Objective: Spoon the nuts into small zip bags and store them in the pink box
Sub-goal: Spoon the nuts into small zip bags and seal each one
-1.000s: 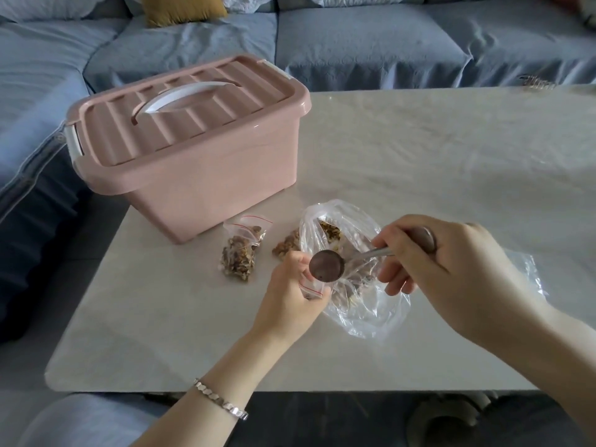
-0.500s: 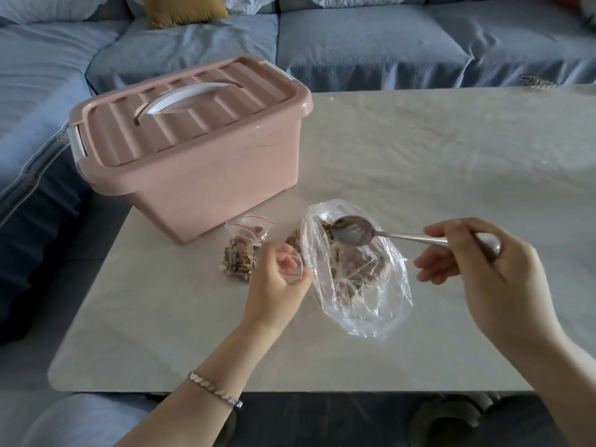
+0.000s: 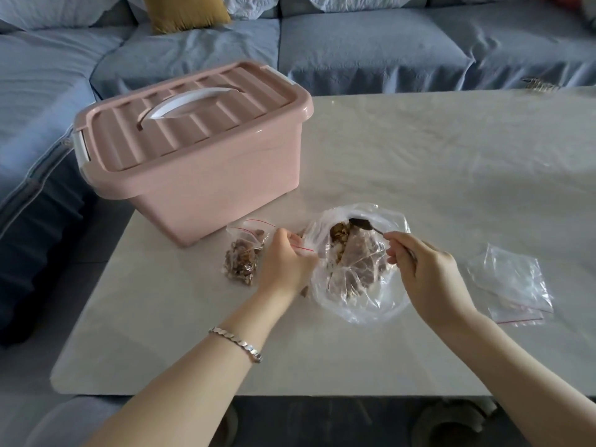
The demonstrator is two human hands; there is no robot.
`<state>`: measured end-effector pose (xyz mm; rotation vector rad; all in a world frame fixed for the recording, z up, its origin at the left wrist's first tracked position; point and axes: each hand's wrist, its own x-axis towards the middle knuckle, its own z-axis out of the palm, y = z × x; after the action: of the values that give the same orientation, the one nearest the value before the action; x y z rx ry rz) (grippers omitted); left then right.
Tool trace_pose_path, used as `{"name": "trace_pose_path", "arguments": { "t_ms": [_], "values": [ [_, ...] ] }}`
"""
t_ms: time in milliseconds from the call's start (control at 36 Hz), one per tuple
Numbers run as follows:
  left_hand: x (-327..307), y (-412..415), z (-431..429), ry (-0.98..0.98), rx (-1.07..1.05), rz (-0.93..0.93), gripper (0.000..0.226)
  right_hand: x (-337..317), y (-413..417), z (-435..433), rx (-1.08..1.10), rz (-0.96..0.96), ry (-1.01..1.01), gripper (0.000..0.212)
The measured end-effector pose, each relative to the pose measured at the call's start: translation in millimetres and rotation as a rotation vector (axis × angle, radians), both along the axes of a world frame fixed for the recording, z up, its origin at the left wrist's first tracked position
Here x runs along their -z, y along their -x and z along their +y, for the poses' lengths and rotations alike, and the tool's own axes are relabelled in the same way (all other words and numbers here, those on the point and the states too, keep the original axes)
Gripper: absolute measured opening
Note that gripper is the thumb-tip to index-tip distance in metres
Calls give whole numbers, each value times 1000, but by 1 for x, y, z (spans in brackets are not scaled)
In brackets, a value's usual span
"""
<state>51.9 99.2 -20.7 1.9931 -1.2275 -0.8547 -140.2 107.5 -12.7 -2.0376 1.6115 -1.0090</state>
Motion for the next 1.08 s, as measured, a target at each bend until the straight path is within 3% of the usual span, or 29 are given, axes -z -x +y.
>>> {"name": "trace_pose_path", "arguments": {
  "t_ms": [83,389,639,861,972,1083],
  "values": [
    [-3,-6,3,65,-31,45,25,3,0,-5,-2,41,10,21],
    [10,-18,14,95,-19,29,28,12,-14,11,-35,-234,-250,21],
    [12,-19,21,54,-25,5,25,8,-8,25,51,-542,-379,28],
    [13,-14,20,53,-12,14,26,9,-21,35,142,-842,-663,23],
    [8,-15,27,106,5,57,28,4,-16,37,217,-990,-716,23],
    [6,-16,42,278,47,29,34,-3,-3,39,244,-990,-672,25]
  ]
}}
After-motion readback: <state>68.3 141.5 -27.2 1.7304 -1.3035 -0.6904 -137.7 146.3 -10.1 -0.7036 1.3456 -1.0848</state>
